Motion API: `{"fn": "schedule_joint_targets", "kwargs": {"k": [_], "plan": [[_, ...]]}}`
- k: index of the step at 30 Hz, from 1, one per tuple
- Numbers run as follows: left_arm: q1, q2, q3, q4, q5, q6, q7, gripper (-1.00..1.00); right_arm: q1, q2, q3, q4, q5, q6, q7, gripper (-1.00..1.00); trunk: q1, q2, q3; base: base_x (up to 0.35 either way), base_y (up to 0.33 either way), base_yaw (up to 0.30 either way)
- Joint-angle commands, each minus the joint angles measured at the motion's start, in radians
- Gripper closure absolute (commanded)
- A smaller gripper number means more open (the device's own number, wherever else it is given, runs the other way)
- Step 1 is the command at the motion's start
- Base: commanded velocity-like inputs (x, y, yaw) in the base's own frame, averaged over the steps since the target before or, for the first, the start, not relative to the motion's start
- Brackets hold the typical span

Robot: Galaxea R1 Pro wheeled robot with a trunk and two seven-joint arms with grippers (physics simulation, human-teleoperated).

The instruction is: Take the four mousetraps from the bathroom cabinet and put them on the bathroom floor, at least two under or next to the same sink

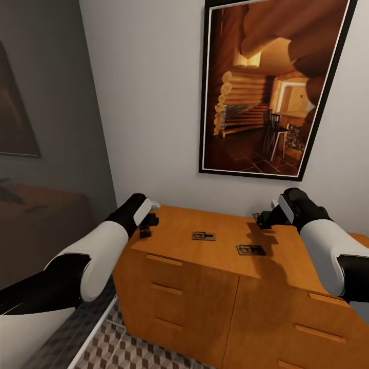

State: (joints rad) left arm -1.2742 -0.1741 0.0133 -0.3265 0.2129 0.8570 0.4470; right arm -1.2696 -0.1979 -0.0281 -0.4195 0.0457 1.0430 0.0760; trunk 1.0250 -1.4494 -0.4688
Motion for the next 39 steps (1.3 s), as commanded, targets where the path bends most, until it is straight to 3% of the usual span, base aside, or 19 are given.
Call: {"fn": "schedule_joint_targets", "kwargs": {"k": [1,5,16,39], "plan": [[-0.001,0.000,0.001,0.003,0.010,0.002,0.009,-1.00,0.000,0.000,-0.003,-0.001,0.003,0.004,0.002,1.00,0.000,-0.001,-0.001,0.000,0.000,0.000],[-0.001,0.000,0.000,0.034,0.009,0.000,0.008,-1.00,0.000,0.000,-0.003,-0.001,0.003,0.004,0.002,1.00,0.000,-0.001,-0.001,0.000,0.000,0.000],[-0.001,0.000,-0.001,0.069,0.011,-0.083,0.009,-1.00,-0.001,0.000,-0.003,0.008,0.002,0.004,0.002,1.00,0.000,-0.001,-0.001,0.000,0.000,0.000],[-0.001,0.000,0.000,0.069,0.010,-0.098,0.010,-1.00,-0.001,-0.001,-0.003,0.011,0.003,0.004,0.001,1.00,0.000,-0.001,-0.001,0.017,0.000,0.000]]}}
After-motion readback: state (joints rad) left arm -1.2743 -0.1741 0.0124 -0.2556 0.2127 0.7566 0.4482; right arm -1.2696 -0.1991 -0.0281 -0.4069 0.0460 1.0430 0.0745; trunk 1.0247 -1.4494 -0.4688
